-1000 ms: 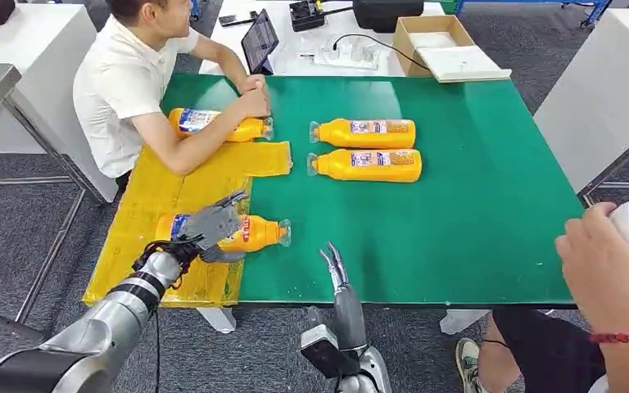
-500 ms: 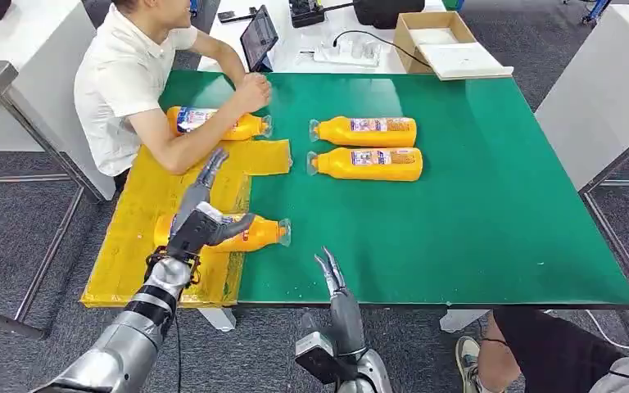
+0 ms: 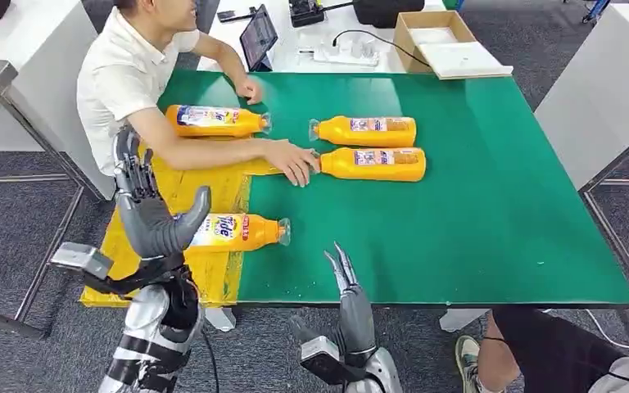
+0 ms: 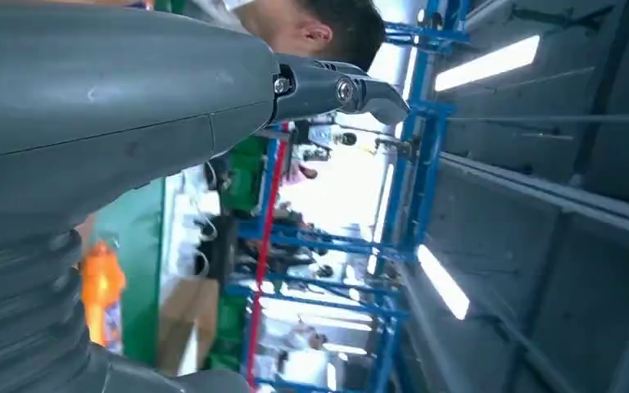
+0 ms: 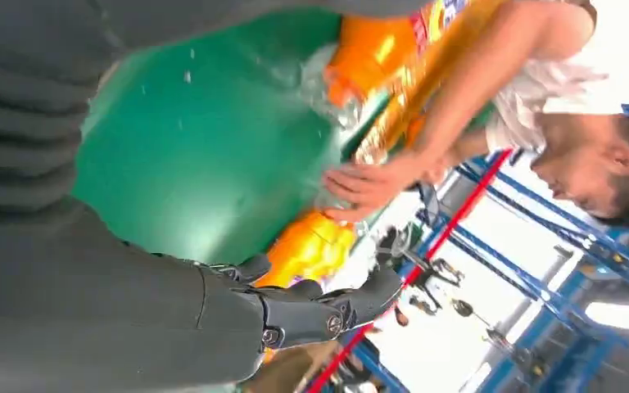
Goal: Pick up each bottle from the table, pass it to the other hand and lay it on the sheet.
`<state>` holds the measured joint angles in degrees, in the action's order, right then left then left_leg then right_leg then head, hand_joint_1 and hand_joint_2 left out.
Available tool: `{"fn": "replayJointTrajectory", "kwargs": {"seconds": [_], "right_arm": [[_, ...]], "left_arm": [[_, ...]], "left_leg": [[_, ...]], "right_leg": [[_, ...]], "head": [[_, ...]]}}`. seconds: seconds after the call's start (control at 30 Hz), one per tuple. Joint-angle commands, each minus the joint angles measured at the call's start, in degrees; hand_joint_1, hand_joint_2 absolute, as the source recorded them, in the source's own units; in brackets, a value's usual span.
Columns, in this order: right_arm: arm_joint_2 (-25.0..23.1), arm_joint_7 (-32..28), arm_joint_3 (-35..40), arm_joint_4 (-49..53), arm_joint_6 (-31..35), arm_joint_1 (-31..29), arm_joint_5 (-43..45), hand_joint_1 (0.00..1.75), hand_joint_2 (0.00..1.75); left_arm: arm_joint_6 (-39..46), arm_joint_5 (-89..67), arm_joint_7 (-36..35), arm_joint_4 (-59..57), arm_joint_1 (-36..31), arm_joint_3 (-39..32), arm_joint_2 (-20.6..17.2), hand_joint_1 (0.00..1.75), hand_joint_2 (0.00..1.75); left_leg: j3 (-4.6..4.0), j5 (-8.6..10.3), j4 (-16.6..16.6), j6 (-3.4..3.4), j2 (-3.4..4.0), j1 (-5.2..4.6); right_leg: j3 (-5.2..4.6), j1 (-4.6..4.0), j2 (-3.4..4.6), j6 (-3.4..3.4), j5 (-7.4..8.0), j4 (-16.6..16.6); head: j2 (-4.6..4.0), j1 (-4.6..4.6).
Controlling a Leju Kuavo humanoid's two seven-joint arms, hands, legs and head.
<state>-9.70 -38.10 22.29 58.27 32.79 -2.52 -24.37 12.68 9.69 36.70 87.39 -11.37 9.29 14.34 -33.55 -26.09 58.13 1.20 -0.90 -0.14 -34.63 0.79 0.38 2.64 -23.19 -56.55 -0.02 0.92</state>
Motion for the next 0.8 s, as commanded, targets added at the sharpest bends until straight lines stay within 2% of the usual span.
{"fn": "replayJointTrajectory", "kwargs": {"seconds": [0.03,0.1,0.2,0.27,0.37,0.5,0.67,0.8], "right_arm": [[6.3,7.0,-7.8,7.0,1.9,1.2,-8.6,0.00,1.75],[9.7,11.2,-11.5,4.8,-0.4,-0.2,-13.9,0.00,1.75],[13.0,12.2,-16.5,-0.3,-3.4,-3.8,-19.3,0.00,1.75],[14.2,12.9,-17.7,-2.7,-4.3,-6.5,-21.7,0.00,1.75],[14.0,13.6,-17.6,-3.7,-4.7,-7.4,-22.9,0.00,1.75],[15.2,16.5,-16.1,-9.0,-5.3,-12.8,-29.2,0.00,1.75],[16.4,19.1,-14.4,-14.7,-6.1,-16.5,-33.4,0.00,1.75],[16.7,19.2,-14.3,-15.9,-5.8,-17.2,-33.8,0.00,1.75]], "left_arm": [[1.3,0.2,-4.2,4.8,7.5,2.2,-0.6,0.00,1.75],[3.7,-3.9,-3.5,2.0,9.3,3.1,-1.0,0.00,1.75],[5.9,-6.9,-2.1,-1.8,9.8,4.2,-0.6,0.00,1.75],[6.1,-7.0,-1.8,-2.1,9.4,4.4,-0.4,0.00,1.75],[6.0,-7.0,-2.1,-1.4,9.2,4.4,-0.4,0.00,1.75],[6.3,-9.2,-1.4,-0.8,8.7,6.0,-0.7,0.00,1.75],[6.6,-10.1,-1.8,-1.8,7.5,6.8,-0.3,0.00,1.75],[6.8,-10.4,-1.8,-2.3,7.4,6.9,-0.3,0.00,1.75]], "left_leg": [[0.15,-0.03,-0.1,-0.04,0.02,-0.02],[0.19,0.00,-0.1,-0.01,-0.02,-0.06],[0.32,-0.01,-0.2,-0.01,-0.07,-0.08],[0.13,0.02,-0.1,0.03,-0.02,-0.19],[0.18,-0.05,-0.1,-0.02,0.12,-0.18],[0.08,-0.04,0.0,0.01,0.09,-0.21],[0.09,-0.02,0.0,0.02,0.10,-0.15],[0.14,-0.03,0.0,0.02,0.06,-0.14]], "right_leg": [[0.16,0.01,-0.06,-0.05,-0.05,0.1],[0.21,0.05,-0.09,-0.03,-0.03,0.1],[0.39,0.05,-0.17,-0.03,-0.04,0.2],[0.15,0.15,-0.07,0.00,0.02,0.1],[0.21,0.15,0.02,-0.05,0.01,0.1],[0.08,0.17,0.03,-0.02,0.04,0.1],[0.08,0.12,0.03,0.00,0.05,0.1],[0.16,0.10,-0.03,-0.01,0.03,0.1]], "head": [[0.00,0.00],[0.00,0.00],[0.00,-0.02],[0.00,0.00],[0.00,-0.04],[0.00,-0.02],[0.00,-0.02],[0.00,-0.02]]}}
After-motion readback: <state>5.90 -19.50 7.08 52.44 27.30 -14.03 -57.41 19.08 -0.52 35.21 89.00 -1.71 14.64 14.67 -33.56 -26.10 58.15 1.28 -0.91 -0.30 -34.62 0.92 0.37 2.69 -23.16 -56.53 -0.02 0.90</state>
